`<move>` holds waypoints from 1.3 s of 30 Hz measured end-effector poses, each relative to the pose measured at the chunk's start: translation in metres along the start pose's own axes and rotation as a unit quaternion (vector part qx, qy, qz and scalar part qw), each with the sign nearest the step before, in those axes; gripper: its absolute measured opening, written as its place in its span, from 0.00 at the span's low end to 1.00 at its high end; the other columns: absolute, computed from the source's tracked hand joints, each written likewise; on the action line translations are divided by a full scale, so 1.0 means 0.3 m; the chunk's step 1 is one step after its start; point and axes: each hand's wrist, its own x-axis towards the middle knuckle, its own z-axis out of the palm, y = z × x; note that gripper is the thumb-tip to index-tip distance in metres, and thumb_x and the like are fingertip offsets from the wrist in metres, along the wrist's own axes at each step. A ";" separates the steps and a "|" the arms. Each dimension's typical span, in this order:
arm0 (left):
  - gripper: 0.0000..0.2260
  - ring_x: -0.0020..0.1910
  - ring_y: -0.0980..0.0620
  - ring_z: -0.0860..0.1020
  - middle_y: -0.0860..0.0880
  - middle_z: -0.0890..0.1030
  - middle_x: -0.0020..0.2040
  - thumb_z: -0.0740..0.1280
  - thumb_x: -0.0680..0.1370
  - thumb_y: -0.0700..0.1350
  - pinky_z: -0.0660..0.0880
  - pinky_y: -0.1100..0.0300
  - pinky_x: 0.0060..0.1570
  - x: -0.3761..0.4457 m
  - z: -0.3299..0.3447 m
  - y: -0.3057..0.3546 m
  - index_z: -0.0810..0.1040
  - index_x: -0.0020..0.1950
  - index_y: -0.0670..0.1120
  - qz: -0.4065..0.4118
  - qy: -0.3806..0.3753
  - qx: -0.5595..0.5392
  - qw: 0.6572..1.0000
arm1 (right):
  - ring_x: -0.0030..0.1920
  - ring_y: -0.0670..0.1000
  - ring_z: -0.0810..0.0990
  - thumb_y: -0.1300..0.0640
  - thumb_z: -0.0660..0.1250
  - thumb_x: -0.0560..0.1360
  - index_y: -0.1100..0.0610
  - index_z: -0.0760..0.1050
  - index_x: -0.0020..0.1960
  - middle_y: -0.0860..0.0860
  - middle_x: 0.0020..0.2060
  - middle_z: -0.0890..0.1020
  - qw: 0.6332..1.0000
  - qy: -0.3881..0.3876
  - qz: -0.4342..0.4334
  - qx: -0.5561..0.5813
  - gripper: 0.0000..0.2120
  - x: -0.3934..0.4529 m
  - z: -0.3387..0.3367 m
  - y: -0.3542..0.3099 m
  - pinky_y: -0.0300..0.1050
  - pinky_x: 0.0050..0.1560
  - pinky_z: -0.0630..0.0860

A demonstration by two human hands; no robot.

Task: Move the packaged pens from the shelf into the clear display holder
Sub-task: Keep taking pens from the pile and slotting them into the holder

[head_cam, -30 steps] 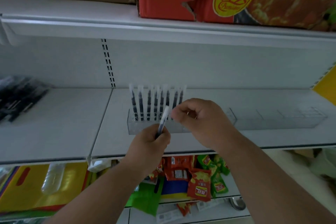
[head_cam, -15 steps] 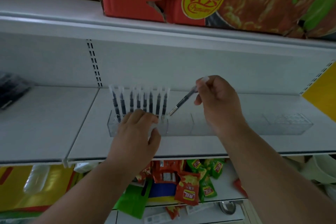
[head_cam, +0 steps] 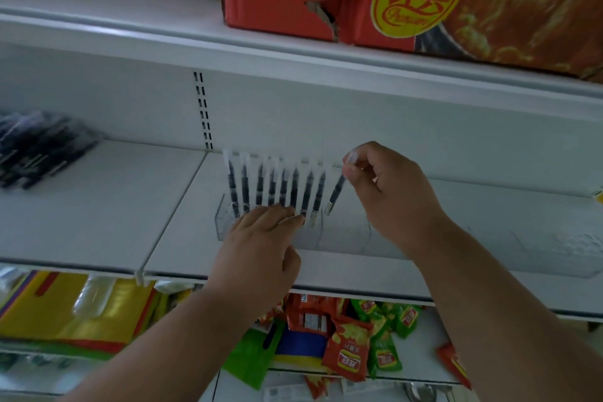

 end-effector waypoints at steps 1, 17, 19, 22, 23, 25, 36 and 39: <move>0.22 0.64 0.50 0.75 0.52 0.80 0.64 0.65 0.71 0.46 0.60 0.57 0.66 0.000 0.000 -0.002 0.80 0.65 0.49 0.002 -0.004 0.001 1.000 | 0.44 0.40 0.77 0.51 0.62 0.80 0.52 0.76 0.52 0.43 0.49 0.81 1.000 -0.008 0.007 0.001 0.06 -0.004 0.014 0.004 0.29 0.43 0.69; 0.26 0.73 0.48 0.66 0.52 0.71 0.73 0.60 0.75 0.53 0.62 0.49 0.73 0.010 -0.010 -0.041 0.70 0.74 0.50 0.034 -0.062 -0.007 0.997 | 0.40 0.41 0.74 0.47 0.66 0.78 0.52 0.70 0.58 0.44 0.46 0.77 0.992 0.021 0.127 -0.018 0.13 -0.161 0.125 -0.018 0.36 0.39 0.69; 0.27 0.73 0.47 0.66 0.51 0.70 0.73 0.60 0.75 0.53 0.63 0.48 0.73 0.007 -0.007 -0.048 0.69 0.75 0.50 0.046 -0.069 0.004 0.997 | 0.41 0.41 0.74 0.48 0.65 0.78 0.52 0.69 0.62 0.44 0.48 0.76 0.994 0.030 0.104 -0.022 0.15 -0.202 0.120 -0.051 0.38 0.42 0.70; 0.25 0.71 0.46 0.68 0.49 0.73 0.71 0.61 0.76 0.52 0.63 0.49 0.71 -0.003 -0.012 -0.054 0.71 0.73 0.48 0.060 -0.052 0.002 0.997 | 0.43 0.42 0.73 0.49 0.66 0.78 0.52 0.70 0.63 0.45 0.50 0.76 0.997 0.035 0.062 -0.027 0.16 -0.237 0.104 -0.099 0.37 0.44 0.71; 0.24 0.70 0.46 0.69 0.48 0.74 0.70 0.60 0.76 0.52 0.64 0.49 0.70 -0.012 -0.018 -0.051 0.72 0.72 0.48 0.063 -0.040 0.000 0.997 | 0.44 0.42 0.73 0.49 0.66 0.78 0.52 0.71 0.62 0.45 0.50 0.76 0.998 0.037 0.049 -0.031 0.15 -0.240 0.098 -0.110 0.37 0.44 0.70; 0.23 0.67 0.46 0.71 0.47 0.77 0.66 0.59 0.76 0.52 0.65 0.49 0.68 -0.033 -0.036 -0.040 0.74 0.69 0.47 0.074 -0.007 0.009 0.997 | 0.45 0.42 0.72 0.50 0.66 0.78 0.53 0.73 0.59 0.45 0.48 0.76 0.997 0.052 0.020 -0.047 0.12 -0.236 0.090 -0.128 0.36 0.44 0.68; 0.18 0.55 0.46 0.76 0.51 0.80 0.54 0.59 0.75 0.53 0.74 0.49 0.54 -0.284 -0.243 -0.232 0.80 0.60 0.49 -0.070 0.042 0.073 0.994 | 0.46 0.42 0.72 0.46 0.62 0.77 0.54 0.75 0.56 0.44 0.46 0.76 0.993 -0.003 -0.095 0.065 0.14 -0.142 0.288 -0.366 0.40 0.46 0.71; 0.18 0.55 0.46 0.76 0.52 0.80 0.54 0.59 0.75 0.54 0.74 0.49 0.53 -0.380 -0.298 -0.334 0.81 0.59 0.51 -0.117 0.027 0.072 0.990 | 0.49 0.43 0.72 0.49 0.65 0.78 0.54 0.74 0.60 0.46 0.50 0.76 0.989 -0.049 -0.113 0.075 0.13 -0.144 0.360 -0.481 0.39 0.48 0.70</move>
